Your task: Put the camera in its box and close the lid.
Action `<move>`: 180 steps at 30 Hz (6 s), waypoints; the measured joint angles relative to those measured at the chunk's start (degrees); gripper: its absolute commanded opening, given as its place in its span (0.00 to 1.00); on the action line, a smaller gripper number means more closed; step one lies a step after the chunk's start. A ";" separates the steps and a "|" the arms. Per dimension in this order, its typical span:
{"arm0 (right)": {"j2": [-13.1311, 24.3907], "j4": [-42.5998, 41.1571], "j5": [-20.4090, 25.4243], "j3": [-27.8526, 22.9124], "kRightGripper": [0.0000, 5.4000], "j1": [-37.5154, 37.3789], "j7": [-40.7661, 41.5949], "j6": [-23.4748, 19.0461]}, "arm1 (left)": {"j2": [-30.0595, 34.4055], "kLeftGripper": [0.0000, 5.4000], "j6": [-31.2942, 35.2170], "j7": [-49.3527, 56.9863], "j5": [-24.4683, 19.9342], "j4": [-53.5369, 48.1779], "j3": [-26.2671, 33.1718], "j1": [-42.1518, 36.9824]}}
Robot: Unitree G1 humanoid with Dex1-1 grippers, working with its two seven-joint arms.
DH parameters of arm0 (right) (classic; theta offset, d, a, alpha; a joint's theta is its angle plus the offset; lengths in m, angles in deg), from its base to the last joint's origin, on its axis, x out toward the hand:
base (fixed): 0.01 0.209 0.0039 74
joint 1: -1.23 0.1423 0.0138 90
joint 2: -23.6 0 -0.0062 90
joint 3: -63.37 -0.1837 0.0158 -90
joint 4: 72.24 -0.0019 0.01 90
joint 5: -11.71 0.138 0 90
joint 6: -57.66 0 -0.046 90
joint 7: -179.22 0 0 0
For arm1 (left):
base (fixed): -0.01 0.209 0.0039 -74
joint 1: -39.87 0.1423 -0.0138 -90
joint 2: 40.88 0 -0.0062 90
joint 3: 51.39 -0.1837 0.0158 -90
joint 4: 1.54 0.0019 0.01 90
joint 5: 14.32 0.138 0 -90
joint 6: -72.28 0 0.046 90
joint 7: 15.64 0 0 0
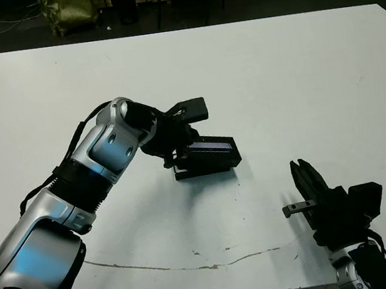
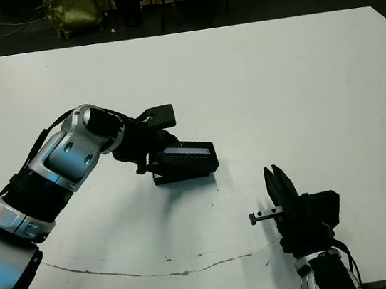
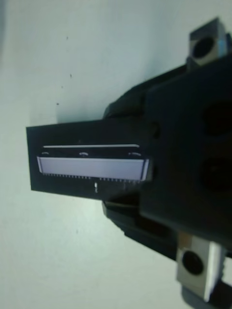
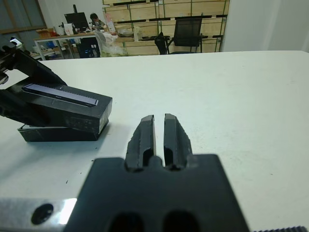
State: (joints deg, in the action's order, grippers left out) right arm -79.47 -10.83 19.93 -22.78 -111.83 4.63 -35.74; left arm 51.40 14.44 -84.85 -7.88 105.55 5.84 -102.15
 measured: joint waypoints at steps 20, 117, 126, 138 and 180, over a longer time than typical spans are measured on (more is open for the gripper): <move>0.07 -0.19 1.01 -0.28 0.00 -0.01 0.20 -0.12 | -0.03 0.49 1.08 -1.18 0.27 2.01 -0.65 -1.51; 2.35 0.67 3.35 -0.29 0.00 0.14 5.84 0.24 | -2.66 0.49 -2.15 -3.06 5.12 12.08 -3.00 -2.51; 2.36 -0.83 3.20 -0.18 0.00 0.01 4.89 -1.69 | -2.67 0.49 -2.27 -3.25 4.92 12.74 -2.67 -2.52; 2.42 -0.73 3.28 -0.66 0.00 -0.10 5.35 -1.66 | -2.40 0.49 -4.53 -3.14 4.77 12.98 -1.63 -1.48; 2.40 -2.99 3.31 -1.42 0.00 -0.47 4.50 -2.76 | 3.47 1.00 -21.29 -0.23 9.01 13.57 -4.10 -0.47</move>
State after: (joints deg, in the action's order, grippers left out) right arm -77.07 -13.83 23.25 -24.20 -112.30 9.13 -38.50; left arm 54.87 -6.85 -85.08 1.14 119.12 1.74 -102.62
